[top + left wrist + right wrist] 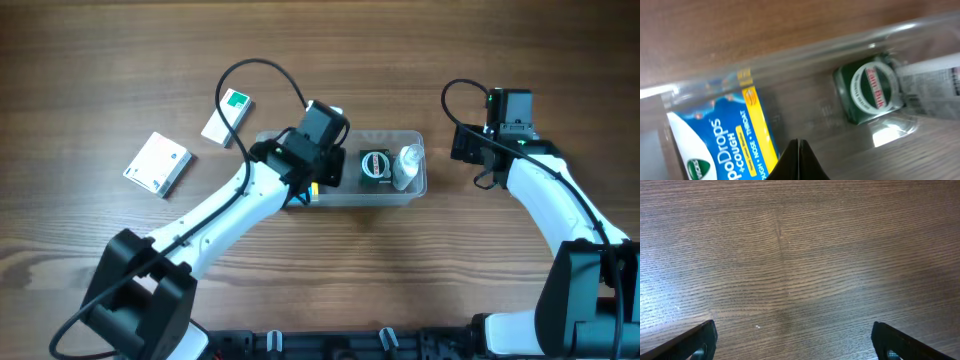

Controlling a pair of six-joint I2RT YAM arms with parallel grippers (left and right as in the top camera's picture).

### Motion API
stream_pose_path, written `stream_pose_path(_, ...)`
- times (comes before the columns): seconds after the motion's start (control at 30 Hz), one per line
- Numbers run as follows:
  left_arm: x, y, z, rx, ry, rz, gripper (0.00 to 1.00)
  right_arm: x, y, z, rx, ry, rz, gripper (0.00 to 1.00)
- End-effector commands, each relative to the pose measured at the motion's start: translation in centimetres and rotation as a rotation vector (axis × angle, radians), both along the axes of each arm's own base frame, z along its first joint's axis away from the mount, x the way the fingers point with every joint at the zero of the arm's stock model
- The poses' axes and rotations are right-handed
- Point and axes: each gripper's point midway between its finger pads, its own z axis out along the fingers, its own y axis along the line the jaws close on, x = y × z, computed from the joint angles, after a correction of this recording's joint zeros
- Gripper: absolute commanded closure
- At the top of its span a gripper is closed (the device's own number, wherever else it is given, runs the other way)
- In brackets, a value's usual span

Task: Pack container
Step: 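Lower the VapoDrops box into the container's left end and release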

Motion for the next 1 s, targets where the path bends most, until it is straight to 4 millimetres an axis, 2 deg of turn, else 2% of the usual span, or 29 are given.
stream_pose_path(0.0,1.3,-0.8,2.0,0.019,-0.055,-0.058,0.96,-0.1,-0.2,-0.3,-0.017,0.010,-0.002,0.00)
stream_pose_path(0.13,1.2,-0.9,1.1,0.031,-0.028,-0.070,0.96,-0.1,-0.2,-0.3,-0.017,0.010,-0.002,0.00)
stream_pose_path(0.27,0.9,-0.8,-2.4,0.080,0.044,-0.072,0.96,-0.1,-0.2,-0.3,-0.017,0.010,-0.002,0.01)
stream_pose_path(0.37,0.8,-0.6,-3.9,0.113,0.066,-0.097,0.96,-0.1,-0.2,-0.3,-0.017,0.010,-0.002,0.00)
stream_pose_path(0.97,1.2,-0.4,-5.8,0.185,0.057,-0.180,0.96,-0.1,-0.2,-0.3,-0.017,0.010,-0.002,0.00)
